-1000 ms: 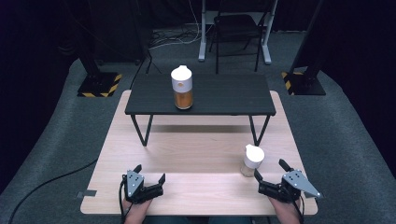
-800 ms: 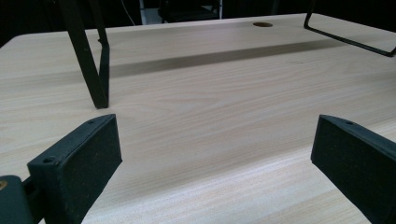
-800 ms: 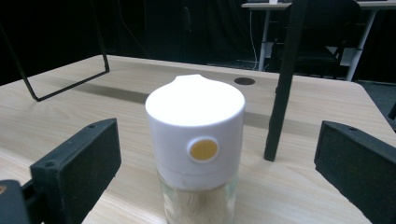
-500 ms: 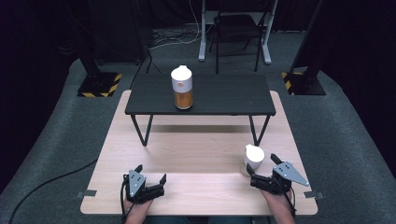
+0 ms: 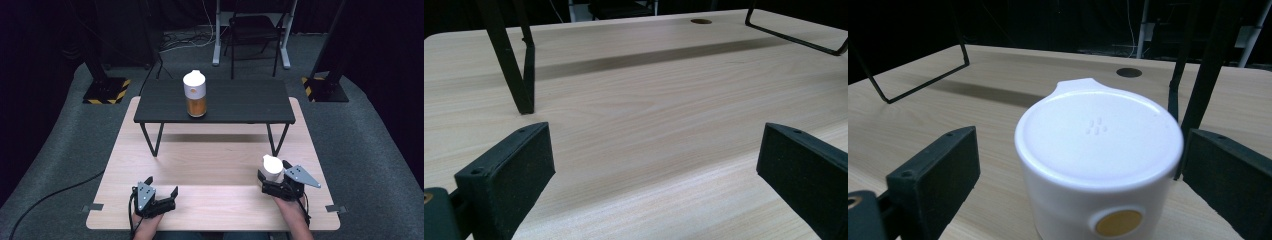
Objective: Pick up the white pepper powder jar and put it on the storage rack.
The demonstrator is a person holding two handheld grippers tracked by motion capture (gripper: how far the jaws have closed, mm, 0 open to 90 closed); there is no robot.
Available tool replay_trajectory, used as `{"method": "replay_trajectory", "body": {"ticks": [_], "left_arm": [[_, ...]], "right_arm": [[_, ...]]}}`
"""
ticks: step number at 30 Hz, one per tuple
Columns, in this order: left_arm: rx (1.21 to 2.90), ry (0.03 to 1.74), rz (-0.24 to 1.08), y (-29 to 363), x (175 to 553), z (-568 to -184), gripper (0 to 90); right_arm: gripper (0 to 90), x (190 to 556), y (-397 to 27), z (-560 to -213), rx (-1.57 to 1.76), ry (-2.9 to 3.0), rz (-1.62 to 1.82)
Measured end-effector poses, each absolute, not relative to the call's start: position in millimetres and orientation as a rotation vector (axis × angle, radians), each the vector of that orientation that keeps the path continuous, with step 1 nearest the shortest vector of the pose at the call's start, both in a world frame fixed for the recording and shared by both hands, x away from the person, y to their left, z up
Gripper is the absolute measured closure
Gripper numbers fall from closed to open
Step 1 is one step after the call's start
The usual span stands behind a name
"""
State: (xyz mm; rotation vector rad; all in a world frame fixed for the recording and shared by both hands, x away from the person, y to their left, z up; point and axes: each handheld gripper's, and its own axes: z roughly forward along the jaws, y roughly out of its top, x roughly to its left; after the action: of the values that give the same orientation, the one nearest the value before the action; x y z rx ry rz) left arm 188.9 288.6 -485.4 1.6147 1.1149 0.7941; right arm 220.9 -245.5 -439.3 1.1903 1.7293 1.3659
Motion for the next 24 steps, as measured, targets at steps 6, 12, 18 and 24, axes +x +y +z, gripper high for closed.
{"method": "replay_trajectory", "body": {"ticks": [6,12,18,24], "left_arm": [[1.615,1.115,0.796,288.0,188.4,-485.5,1.3],[1.609,1.114,0.810,286.5,186.8,-486.5,1.2],[1.617,1.110,0.819,285.1,186.4,-486.2,1.3],[1.613,1.117,0.820,284.7,186.3,-486.1,0.7]], "right_arm": [[19.4,223.1,-243.9,-437.3,1.198,1.756,1.312],[29.7,224.0,-243.8,-432.7,1.192,1.785,1.275],[30.0,226.9,-243.0,-421.7,1.193,1.825,1.244],[30.0,224.2,-242.6,-415.4,1.177,1.821,1.276]]}}
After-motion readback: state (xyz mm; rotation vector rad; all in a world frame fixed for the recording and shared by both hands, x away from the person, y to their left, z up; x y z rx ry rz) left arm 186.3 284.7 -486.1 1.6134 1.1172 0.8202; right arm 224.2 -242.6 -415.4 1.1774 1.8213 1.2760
